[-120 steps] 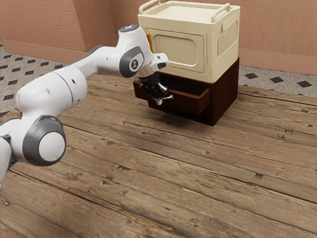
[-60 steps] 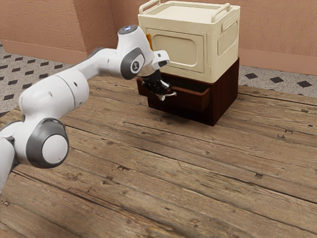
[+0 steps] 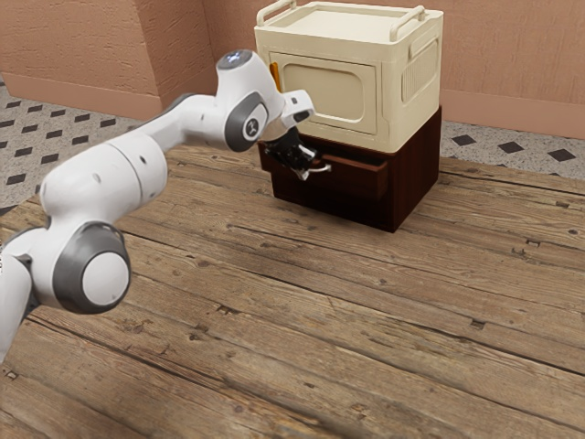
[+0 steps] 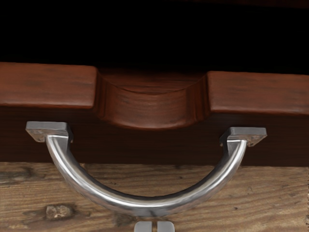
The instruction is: Push the drawer handle with one arm to close the drawer
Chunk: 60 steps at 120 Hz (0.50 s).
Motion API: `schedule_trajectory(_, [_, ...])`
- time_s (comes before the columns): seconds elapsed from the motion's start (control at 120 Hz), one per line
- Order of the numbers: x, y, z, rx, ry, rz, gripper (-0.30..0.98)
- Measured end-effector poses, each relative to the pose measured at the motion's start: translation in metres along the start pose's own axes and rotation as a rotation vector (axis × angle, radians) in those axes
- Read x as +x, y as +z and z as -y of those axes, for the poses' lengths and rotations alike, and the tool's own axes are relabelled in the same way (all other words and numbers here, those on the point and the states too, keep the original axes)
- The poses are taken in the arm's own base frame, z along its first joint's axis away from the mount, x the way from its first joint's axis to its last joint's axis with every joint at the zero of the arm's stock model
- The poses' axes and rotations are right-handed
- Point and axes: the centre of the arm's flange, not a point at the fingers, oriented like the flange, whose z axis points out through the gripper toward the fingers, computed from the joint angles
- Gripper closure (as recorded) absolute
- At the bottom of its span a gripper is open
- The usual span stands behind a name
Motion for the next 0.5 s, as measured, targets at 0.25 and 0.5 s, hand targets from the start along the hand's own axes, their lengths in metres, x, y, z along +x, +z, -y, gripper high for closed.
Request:
schedule_trajectory(0.25, [0.002,0.009,0.000,-0.004,-0.006,-0.035,0.79])
schedule_trajectory(0.5, [0.003,0.016,-0.005,-0.010,-0.006,-0.064,0.79])
